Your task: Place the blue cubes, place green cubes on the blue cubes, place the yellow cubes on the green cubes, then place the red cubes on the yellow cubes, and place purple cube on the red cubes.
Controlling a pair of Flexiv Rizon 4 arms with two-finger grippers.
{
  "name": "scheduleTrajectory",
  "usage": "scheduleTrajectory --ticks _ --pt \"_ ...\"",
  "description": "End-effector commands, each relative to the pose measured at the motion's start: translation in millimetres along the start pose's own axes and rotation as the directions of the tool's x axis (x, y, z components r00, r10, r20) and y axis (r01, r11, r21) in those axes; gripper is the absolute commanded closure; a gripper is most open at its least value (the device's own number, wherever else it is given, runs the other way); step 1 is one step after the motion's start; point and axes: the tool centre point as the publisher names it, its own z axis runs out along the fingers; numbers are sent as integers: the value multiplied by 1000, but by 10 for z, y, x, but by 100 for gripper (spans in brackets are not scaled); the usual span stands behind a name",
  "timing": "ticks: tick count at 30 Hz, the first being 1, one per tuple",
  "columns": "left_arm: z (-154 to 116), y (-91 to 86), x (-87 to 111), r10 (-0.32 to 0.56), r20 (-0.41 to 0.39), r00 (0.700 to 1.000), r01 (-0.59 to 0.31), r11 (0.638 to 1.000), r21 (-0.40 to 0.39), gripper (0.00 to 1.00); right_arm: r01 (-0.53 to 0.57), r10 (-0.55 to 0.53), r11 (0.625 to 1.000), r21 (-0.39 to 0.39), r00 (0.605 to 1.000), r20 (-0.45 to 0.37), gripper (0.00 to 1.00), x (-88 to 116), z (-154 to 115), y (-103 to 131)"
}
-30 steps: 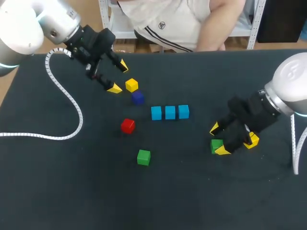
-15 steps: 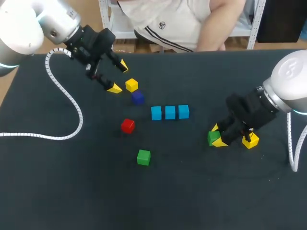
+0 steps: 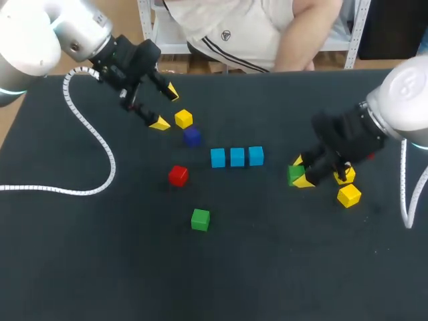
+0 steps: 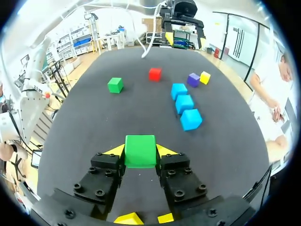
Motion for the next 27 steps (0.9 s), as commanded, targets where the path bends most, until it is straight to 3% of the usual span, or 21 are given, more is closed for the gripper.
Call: scheduleTrajectory --ticks 1,11,27 --pt "-4 27 4 2 -1 1000 -2 1000 7 0 8 -8 1000 8 1000 -14 100 -126 -12 2" --pt "-4 27 4 2 -1 1000 -2 1000 7 0 154 -153 988 -21 988 18 100 -517 14 -53" --pt "-4 27 4 2 -1 1000 -2 1000 7 0 154 -153 988 -21 988 18 100 -517 14 -53"
